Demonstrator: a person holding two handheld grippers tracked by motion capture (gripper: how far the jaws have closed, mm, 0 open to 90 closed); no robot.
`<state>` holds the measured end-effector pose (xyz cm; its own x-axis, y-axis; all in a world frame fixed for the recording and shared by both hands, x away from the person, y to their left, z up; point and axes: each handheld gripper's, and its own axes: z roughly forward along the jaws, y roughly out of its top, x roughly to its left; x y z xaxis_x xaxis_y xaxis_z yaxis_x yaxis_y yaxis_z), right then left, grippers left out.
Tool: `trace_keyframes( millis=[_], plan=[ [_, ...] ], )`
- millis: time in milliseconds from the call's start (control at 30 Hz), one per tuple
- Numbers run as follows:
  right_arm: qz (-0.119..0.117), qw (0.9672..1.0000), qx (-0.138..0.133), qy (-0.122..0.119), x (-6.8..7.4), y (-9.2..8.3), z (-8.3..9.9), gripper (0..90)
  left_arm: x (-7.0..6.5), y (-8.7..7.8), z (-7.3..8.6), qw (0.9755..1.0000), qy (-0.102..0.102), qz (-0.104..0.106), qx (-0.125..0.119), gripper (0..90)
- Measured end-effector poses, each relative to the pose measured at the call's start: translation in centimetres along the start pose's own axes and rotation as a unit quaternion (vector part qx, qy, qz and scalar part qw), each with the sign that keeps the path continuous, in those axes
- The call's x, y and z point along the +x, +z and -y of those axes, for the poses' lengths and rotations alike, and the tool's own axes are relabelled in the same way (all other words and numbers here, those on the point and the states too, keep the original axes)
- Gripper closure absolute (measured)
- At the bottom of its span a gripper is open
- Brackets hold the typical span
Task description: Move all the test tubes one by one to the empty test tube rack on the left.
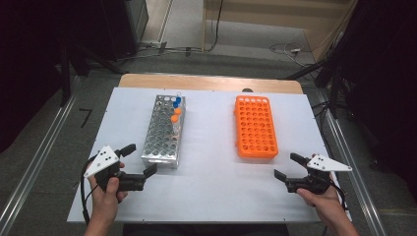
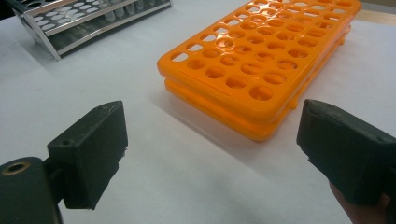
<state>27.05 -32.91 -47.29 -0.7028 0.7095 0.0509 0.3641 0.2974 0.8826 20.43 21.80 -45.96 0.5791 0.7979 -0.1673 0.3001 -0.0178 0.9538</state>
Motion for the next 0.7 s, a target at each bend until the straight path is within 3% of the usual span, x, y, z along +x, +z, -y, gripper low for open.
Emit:
trace_keyframes(
  millis=[167, 467, 700],
  plan=[
    [0.003, 1.0, -0.002, 0.001, -0.3, -0.2, 0.0, 7.0, 0.3, -0.8, 0.7, 1.0, 0.002, -0.003, 0.006, 0.0],
    [0.002, 0.9999, -0.005, 0.012, -1.0, -0.4, 0.4, 5.4, 2.1, -2.3, 1.2, 0.9997, -0.006, -0.02, -0.01, 0.0],
    [0.007, 0.9998, -0.003, 0.017, -1.5, -0.2, 0.8, 5.4, 2.4, -1.9, 1.5, 0.9998, -0.007, -0.018, -0.006, 0.0]
  ],
)
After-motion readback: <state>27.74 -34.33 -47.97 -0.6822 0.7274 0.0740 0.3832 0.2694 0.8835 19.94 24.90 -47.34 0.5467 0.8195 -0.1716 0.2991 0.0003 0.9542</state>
